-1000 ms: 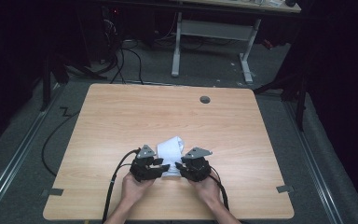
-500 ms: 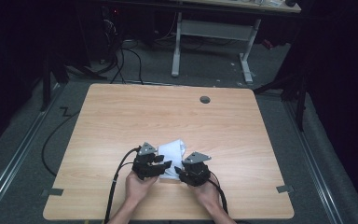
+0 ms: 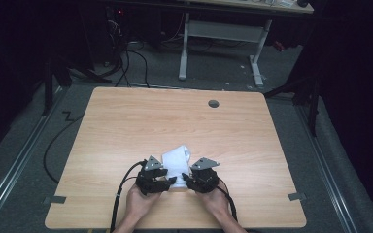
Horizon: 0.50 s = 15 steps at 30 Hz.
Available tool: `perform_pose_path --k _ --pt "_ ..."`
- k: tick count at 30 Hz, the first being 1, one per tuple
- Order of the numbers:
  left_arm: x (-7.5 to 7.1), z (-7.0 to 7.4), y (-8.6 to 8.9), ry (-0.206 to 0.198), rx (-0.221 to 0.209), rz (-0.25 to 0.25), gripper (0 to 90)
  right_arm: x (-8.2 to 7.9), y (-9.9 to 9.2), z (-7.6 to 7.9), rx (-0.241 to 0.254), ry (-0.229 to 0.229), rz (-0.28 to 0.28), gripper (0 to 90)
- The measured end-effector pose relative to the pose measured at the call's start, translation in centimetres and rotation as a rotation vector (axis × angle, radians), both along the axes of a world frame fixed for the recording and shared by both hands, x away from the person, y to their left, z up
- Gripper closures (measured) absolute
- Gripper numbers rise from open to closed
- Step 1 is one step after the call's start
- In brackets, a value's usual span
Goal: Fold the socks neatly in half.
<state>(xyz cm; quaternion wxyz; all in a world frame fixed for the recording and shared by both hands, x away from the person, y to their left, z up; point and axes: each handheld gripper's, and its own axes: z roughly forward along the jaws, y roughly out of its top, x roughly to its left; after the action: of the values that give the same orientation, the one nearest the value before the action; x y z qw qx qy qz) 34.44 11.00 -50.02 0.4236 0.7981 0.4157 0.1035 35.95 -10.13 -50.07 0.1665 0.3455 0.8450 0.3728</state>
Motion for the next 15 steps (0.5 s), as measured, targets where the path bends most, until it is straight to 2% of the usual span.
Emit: perform_pose_path --k 4,5,8,9,12,13,14,15 --pt "0.3 0.4 0.1 -0.014 0.012 0.023 47.4 -0.1 -0.1 0.1 0.01 0.0 0.001 60.1" --pt "0.7 0.6 0.2 -0.019 0.01 0.044 46.9 -0.1 -0.1 0.1 0.007 -0.007 0.005 61.6" --pt "1.2 0.9 0.4 -0.022 0.012 0.067 46.5 -0.1 -0.1 0.2 0.008 -0.002 0.011 62.3" --pt "1.9 1.0 0.6 -0.02 0.003 0.095 46.1 0.0 -0.2 0.1 0.011 -0.001 0.015 62.7" --pt "2.7 1.1 0.9 -0.012 0.001 0.116 46.1 -0.1 -0.3 0.2 0.007 0.003 0.016 63.2" --pt "3.6 1.2 1.1 -0.01 -0.006 0.136 46.1 -0.1 -0.5 0.2 0.006 0.002 0.021 63.7" --pt "3.6 1.2 1.1 -0.01 -0.006 0.136 46.1 -0.1 -0.5 0.2 0.006 0.002 0.021 63.7" --pt "4.6 1.4 1.0 -0.006 0.017 0.143 46.1 -0.1 -0.7 0.2 0.009 0.002 0.02 63.9"
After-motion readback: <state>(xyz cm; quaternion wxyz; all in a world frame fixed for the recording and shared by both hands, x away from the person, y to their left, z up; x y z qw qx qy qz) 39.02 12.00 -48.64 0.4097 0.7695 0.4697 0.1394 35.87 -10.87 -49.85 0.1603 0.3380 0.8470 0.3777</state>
